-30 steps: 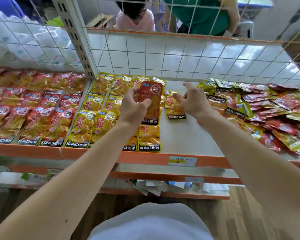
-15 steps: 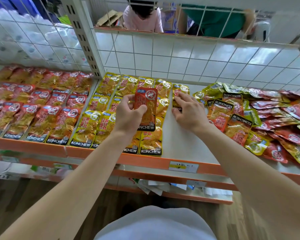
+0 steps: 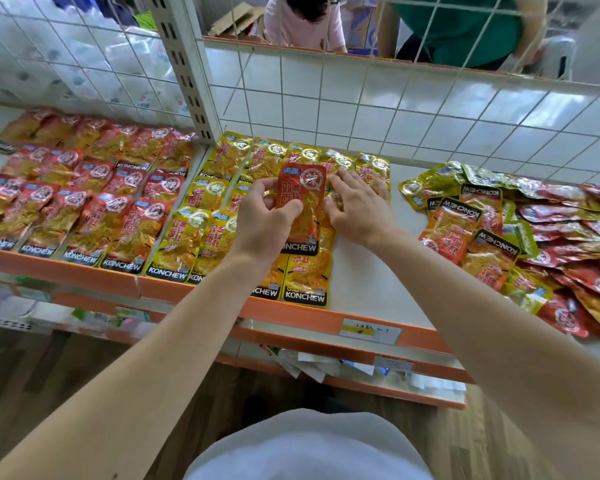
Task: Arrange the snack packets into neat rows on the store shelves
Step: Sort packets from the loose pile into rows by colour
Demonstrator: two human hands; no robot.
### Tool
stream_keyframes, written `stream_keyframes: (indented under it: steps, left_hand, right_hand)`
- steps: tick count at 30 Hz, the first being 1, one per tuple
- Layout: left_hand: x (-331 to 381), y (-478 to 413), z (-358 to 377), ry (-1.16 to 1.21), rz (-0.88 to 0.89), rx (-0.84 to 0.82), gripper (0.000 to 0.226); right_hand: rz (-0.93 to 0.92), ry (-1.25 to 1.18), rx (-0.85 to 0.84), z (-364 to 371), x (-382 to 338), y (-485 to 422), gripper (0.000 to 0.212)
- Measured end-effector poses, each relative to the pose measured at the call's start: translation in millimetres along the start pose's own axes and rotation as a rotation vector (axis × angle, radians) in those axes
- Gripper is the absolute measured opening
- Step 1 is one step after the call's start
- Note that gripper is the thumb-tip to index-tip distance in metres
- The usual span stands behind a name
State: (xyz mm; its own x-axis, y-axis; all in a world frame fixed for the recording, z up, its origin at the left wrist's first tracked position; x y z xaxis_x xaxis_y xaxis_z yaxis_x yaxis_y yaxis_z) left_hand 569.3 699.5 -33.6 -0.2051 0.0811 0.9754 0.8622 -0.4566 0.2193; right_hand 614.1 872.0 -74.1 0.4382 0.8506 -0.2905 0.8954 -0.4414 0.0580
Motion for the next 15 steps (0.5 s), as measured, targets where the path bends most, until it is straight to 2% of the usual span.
stream_keyframes:
  steps: [4,7,10,15]
  left_hand:
    - [-1.1,0.6,0.0,-0.01,-0.003,0.011,0.035]
    - [0.2,1.9,-5.5,-0.026,-0.007,0.04,0.036]
    - [5.2,2.6,-19.7,-0.029,-0.017,0.11,0.035]
    - [17.1,8.5,-49.6,0.006,0.003,0.216,0.03]
  right_hand:
    - [-0.021,0.008,0.012,-5.7,1.3,0.2,0.057]
    - [-0.04,-0.065,0.093,-19.1,-6.5,12.2,0.056]
    - [-0.121,-0.143,0.178,-38.9,-27.2,32.7,0.056]
    - [-0.214,-0.281,0.226,-56.2,-68.3,57.8,0.059]
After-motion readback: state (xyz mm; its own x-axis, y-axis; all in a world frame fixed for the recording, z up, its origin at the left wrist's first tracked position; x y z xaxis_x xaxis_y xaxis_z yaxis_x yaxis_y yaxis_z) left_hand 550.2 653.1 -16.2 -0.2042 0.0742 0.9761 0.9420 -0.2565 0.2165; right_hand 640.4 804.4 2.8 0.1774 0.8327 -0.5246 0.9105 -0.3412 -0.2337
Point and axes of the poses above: each hand's wrist, its own y-axis away from the middle knuckle, its own z-axis out of the palm, x = y × z, the point moved 7 cm from there along -y, towards the middle knuckle
